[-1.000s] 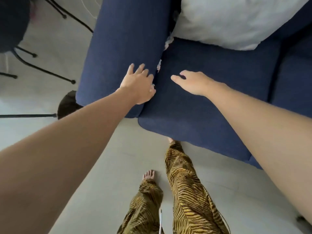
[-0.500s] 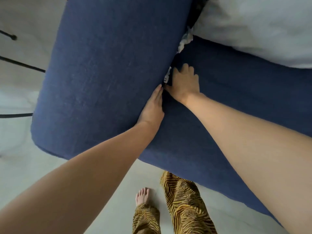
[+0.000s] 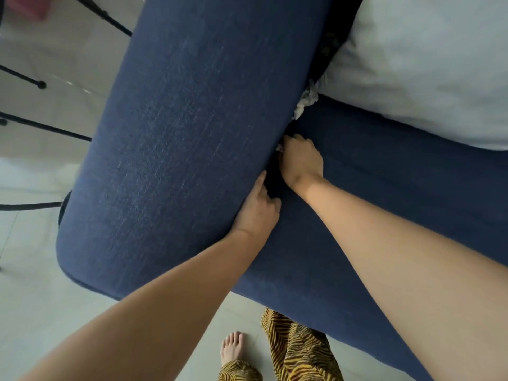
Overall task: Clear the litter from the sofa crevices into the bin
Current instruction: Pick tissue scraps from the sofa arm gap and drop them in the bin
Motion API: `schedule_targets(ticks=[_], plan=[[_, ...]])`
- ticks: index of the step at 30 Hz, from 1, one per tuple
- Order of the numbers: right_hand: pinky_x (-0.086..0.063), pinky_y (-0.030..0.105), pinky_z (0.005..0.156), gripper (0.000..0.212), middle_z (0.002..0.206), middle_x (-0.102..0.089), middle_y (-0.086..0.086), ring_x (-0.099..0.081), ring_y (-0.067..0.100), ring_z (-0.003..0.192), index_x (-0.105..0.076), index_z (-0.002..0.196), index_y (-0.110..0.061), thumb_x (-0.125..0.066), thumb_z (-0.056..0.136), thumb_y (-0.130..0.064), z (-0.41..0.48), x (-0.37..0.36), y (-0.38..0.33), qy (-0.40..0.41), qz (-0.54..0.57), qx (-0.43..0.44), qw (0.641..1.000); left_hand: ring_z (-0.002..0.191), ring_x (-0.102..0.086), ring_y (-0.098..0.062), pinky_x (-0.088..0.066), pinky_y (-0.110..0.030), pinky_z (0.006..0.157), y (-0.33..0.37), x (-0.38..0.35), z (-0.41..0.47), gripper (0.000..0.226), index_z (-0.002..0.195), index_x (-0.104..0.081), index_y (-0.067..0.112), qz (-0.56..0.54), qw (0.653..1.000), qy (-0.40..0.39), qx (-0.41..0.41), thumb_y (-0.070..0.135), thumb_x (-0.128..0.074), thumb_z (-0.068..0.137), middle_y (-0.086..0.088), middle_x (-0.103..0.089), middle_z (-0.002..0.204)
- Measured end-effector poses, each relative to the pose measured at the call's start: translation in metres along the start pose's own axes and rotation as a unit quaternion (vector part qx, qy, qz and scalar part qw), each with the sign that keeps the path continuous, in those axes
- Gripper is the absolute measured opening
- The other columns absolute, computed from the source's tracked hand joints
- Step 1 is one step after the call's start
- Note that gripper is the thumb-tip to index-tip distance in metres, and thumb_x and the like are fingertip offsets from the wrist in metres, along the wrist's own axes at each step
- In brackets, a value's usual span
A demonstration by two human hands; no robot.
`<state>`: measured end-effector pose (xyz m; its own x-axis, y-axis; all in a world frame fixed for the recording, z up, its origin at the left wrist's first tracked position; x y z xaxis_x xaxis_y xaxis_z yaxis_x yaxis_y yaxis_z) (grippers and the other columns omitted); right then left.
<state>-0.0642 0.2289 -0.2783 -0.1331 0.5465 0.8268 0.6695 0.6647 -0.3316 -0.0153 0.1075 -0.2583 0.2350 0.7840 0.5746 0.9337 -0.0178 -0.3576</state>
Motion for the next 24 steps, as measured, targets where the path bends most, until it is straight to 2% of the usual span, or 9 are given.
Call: schedule_targets(ticks=[3,5,6,11,14,17,20,22,24], plan=[[-0.044,0.035,0.064,0.016,0.106,-0.066,0.013,-0.063,0.03,0.094,-0.061,0.104,-0.009,-0.046,0.098,-0.006,-0.003,0.013,0.003,-0.022,0.044,-0.017,0.999,0.104,-0.054,-0.026,-0.015,-0.049,0.116,-0.003,0.011,-0.001,0.038,0.121,-0.048,0.01,-0.082,0.996,0.03,-0.004,0.018,-0.06,0.087,-0.008,-0.059,0.109],[-0.043,0.034,0.063,0.015,0.102,-0.067,0.014,-0.064,0.03,0.09,-0.06,0.099,-0.01,-0.045,0.098,-0.008,-0.008,0.027,0.007,-0.032,0.056,-0.036,0.997,0.101,-0.051,-0.025,-0.035,-0.041,0.098,-0.009,0.027,-0.005,0.034,0.12,-0.049,0.009,-0.114,0.991,0.071,-0.007,0.014,-0.057,0.088,-0.01,-0.054,0.112],[-0.042,0.034,0.062,0.014,0.1,-0.067,0.014,-0.064,0.03,0.089,-0.06,0.097,-0.011,-0.046,0.098,-0.009,-0.011,0.036,0.008,-0.029,0.059,-0.043,0.997,0.098,-0.05,-0.025,-0.038,-0.037,0.086,-0.015,0.036,-0.009,0.03,0.117,-0.05,0.008,-0.124,0.988,0.093,-0.008,0.012,-0.055,0.088,-0.011,-0.052,0.112],[-0.038,0.032,0.059,0.01,0.093,-0.066,0.014,-0.063,0.032,0.082,-0.058,0.091,-0.012,-0.05,0.097,-0.012,-0.029,0.101,-0.001,0.043,0.054,-0.018,0.997,0.082,-0.048,-0.022,-0.031,-0.033,0.062,-0.06,0.082,-0.047,0.014,0.099,-0.055,0.009,-0.175,0.963,0.206,0.009,0.003,-0.049,0.087,-0.009,-0.051,0.1],[-0.044,0.037,0.055,0.013,0.085,-0.067,0.009,-0.06,0.028,0.073,-0.056,0.088,-0.01,-0.048,0.098,-0.013,-0.041,0.147,-0.023,0.089,0.05,0.008,0.995,0.066,-0.035,-0.019,-0.028,-0.032,0.055,-0.096,0.1,-0.082,0.024,0.086,-0.052,0.011,-0.199,0.947,0.25,0.038,-0.004,-0.037,0.077,-0.007,-0.049,0.088],[-0.056,0.045,0.061,0.014,0.078,-0.067,0.007,-0.064,0.028,0.07,-0.059,0.093,-0.012,-0.046,0.097,-0.012,-0.054,0.183,-0.062,0.125,0.072,0.046,0.988,0.062,-0.034,-0.017,-0.028,-0.031,0.053,-0.143,0.104,-0.125,0.026,0.081,-0.042,0.014,-0.224,0.931,0.272,0.093,-0.005,-0.03,0.068,-0.007,-0.047,0.085],[-0.057,0.046,0.065,0.021,0.083,-0.07,0.005,-0.065,0.028,0.075,-0.062,0.104,-0.017,-0.042,0.099,-0.012,-0.07,0.206,-0.119,0.127,0.073,0.093,0.985,0.067,-0.039,-0.018,-0.034,-0.031,0.058,-0.189,0.082,-0.169,0.04,0.092,-0.042,0.012,-0.268,0.918,0.247,0.154,-0.005,-0.023,0.062,-0.008,-0.043,0.092],[-0.057,0.043,0.068,0.028,0.091,-0.071,0.004,-0.064,0.026,0.081,-0.065,0.113,-0.02,-0.041,0.101,-0.012,-0.084,0.21,-0.163,0.119,0.08,0.133,0.981,0.065,-0.048,-0.02,-0.039,-0.031,0.055,-0.215,0.052,-0.198,0.037,0.094,-0.047,0.011,-0.283,0.903,0.248,0.207,-0.011,-0.033,0.067,-0.007,-0.046,0.09],[-0.055,0.039,0.065,0.03,0.092,-0.07,0.001,-0.062,0.022,0.078,-0.068,0.109,-0.02,-0.04,0.101,-0.012,-0.099,0.202,-0.208,0.102,0.082,0.165,0.978,0.059,-0.058,-0.023,-0.047,-0.034,0.048,-0.235,0.006,-0.22,0.02,0.088,-0.052,0.009,-0.318,0.887,0.225,0.248,-0.009,-0.052,0.078,-0.008,-0.05,0.082]])
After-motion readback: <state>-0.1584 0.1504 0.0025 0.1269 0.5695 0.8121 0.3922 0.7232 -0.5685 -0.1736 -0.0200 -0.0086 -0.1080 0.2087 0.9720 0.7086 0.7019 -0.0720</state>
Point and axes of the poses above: each hand's wrist, its own z-axis towards the middle knuckle, its own x-axis out of the back of the hand, y = z × x, the point moved 7 cm from there along z, towards the middle knuckle
